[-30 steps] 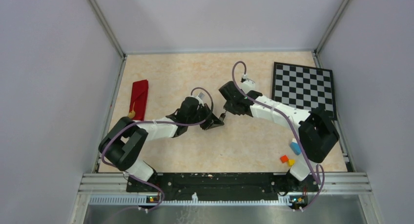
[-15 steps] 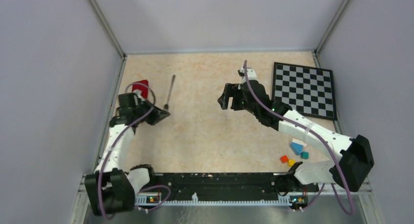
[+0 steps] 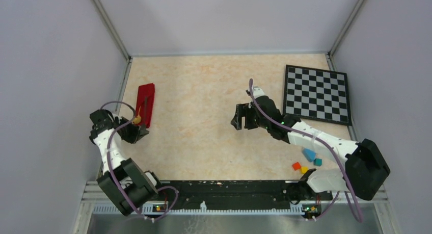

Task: Fold the napkin into a case and place the utensils inside
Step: Insert the fork into the folded napkin.

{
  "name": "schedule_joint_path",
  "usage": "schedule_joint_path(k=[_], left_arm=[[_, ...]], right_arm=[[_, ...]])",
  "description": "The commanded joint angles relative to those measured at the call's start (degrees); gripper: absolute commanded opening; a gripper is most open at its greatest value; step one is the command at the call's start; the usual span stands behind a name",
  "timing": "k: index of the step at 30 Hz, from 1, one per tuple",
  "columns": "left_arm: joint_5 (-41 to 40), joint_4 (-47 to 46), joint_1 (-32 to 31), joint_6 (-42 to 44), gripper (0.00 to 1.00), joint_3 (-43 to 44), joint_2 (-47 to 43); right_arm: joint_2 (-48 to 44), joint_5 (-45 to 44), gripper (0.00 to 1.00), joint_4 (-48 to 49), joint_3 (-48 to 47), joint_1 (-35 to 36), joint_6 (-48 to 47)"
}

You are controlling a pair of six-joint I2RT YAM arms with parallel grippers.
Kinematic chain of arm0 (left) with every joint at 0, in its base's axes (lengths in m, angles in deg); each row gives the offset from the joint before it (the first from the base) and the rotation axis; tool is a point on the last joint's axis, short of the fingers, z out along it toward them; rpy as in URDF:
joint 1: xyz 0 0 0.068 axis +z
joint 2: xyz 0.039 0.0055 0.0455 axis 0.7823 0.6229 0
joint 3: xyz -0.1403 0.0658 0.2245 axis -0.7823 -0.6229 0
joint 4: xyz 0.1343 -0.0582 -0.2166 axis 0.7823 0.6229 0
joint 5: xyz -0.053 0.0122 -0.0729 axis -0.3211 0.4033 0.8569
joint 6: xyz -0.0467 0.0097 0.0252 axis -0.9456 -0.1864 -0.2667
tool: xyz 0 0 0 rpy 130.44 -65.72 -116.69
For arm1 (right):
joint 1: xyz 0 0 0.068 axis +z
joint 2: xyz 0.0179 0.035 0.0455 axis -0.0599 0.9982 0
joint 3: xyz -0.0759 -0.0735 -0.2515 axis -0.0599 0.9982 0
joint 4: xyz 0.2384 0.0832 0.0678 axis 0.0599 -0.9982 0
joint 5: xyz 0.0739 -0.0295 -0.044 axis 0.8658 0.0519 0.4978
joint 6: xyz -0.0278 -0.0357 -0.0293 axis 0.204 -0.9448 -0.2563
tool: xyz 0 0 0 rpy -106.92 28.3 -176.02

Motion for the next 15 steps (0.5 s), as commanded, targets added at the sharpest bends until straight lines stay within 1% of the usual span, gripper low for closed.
schedule_joint_path(k=[1,7,11,15], left_arm=[[2.6,-1.5,1.8,5.8,0.00,0.0,3.3],[3.1,-3.1,3.2,5.8,0.00,-3.4,4.3],[3.8,-3.8,3.2,5.5,0.00,-3.2,5.3],[6.3,-6.1,3.4,4.3,0.00,-3.6,7.4]], right_arm=[[-4.0,0.2,0.74,4.0,0.3,-0.4,-0.5],[-4.8,-0.6,0.73,3.9,0.6,-0.4,-0.8],[-4.6,-0.4,0.73,4.3,0.7,-0.4,-0.7],[-4.5,-0.6,0.73,4.5,0.9,-0.4,-0.9]])
